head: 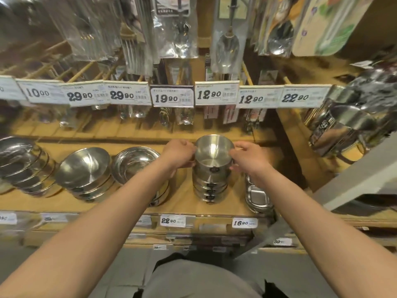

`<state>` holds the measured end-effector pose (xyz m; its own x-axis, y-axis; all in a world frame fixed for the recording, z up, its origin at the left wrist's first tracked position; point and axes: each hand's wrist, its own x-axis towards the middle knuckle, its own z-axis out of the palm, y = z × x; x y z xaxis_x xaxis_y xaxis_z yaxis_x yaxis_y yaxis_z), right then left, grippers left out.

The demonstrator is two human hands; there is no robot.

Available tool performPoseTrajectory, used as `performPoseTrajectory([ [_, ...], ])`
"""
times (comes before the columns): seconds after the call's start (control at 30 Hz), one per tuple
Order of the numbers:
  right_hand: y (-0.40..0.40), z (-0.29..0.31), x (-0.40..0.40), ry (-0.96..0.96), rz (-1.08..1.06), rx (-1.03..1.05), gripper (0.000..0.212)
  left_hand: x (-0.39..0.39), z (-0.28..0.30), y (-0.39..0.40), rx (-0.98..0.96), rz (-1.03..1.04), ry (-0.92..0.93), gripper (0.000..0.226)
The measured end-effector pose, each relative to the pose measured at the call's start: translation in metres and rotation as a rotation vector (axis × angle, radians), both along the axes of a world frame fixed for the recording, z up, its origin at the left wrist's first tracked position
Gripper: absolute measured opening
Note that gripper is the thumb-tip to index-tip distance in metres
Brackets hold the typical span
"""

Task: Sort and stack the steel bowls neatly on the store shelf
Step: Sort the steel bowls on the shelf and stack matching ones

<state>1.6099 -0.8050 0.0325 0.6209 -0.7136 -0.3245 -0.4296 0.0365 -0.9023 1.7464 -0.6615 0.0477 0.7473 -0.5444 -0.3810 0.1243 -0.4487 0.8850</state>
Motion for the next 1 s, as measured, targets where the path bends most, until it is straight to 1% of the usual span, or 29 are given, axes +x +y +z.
performPoseTrajectory([
  [0.1, 0.003, -0.008, -0.003, 0.020, 0.018, -0.099, 0.029, -0.005, -0.009, 0.003, 0.012, 0.015, -0.022, 0.011],
  [0.17, 0.005, -0.013, -0.006, 0.020, 0.039, -0.151, 0.028, -0.006, -0.015, 0.005, 0.028, 0.021, -0.031, 0.018],
  [0.23, 0.007, -0.016, -0.007, 0.013, 0.041, -0.178, 0.026, -0.006, -0.020, 0.007, 0.043, 0.022, -0.046, 0.019],
  [0.47, 0.007, -0.025, -0.004, 0.017, 0.028, -0.215, 0.025, -0.003, -0.027, 0.009, 0.035, 0.046, -0.066, 0.017],
  [0.6, 0.007, -0.026, -0.002, 0.029, 0.020, -0.216, 0.018, 0.002, -0.026, 0.008, 0.026, 0.052, -0.088, 0.013],
  [0.67, 0.007, -0.027, -0.001, 0.033, 0.021, -0.216, 0.016, 0.003, -0.025, 0.007, 0.025, 0.048, -0.093, 0.016],
  [0.87, 0.008, -0.028, -0.001, 0.059, 0.015, -0.214, 0.018, 0.008, -0.028, 0.004, 0.036, 0.034, -0.077, 0.024],
  [1.0, 0.008, -0.028, -0.002, 0.066, 0.012, -0.238, 0.012, 0.008, -0.032, 0.002, 0.035, 0.023, -0.106, 0.027],
])
